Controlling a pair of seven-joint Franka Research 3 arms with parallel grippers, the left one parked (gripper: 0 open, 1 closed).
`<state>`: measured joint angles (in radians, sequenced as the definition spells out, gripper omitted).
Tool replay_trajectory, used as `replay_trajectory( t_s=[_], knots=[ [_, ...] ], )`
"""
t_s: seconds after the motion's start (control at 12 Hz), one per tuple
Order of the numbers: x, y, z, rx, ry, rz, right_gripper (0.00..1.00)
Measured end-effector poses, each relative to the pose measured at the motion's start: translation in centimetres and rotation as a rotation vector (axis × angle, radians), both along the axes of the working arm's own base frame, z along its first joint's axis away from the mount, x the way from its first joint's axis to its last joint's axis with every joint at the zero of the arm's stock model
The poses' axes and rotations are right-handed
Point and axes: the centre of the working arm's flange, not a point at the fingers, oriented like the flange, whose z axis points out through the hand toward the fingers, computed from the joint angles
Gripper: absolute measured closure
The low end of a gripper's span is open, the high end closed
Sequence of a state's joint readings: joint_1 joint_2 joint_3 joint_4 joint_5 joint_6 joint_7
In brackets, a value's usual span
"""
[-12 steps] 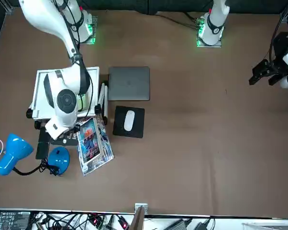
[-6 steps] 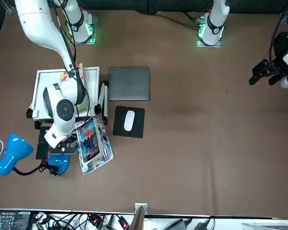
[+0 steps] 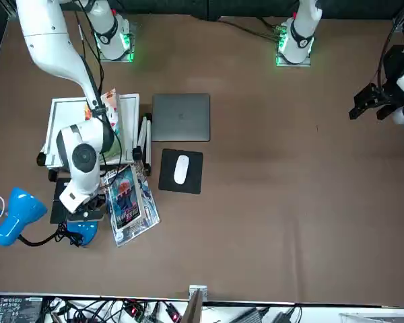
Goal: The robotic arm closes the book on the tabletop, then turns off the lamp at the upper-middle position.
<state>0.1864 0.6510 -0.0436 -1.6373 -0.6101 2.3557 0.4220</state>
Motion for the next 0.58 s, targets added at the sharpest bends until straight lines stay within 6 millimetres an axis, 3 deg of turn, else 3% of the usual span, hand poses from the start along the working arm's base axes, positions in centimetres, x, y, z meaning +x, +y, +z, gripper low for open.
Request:
replay_trajectory(
  t_s=[0.25,0.58],
  knots=[
    [0.2,-2.4,-1.1,0.024,-0.014,0.009,0.99],
    [-0.1,-3.0,-1.8,0.041,-0.022,0.017,0.99]
  ],
)
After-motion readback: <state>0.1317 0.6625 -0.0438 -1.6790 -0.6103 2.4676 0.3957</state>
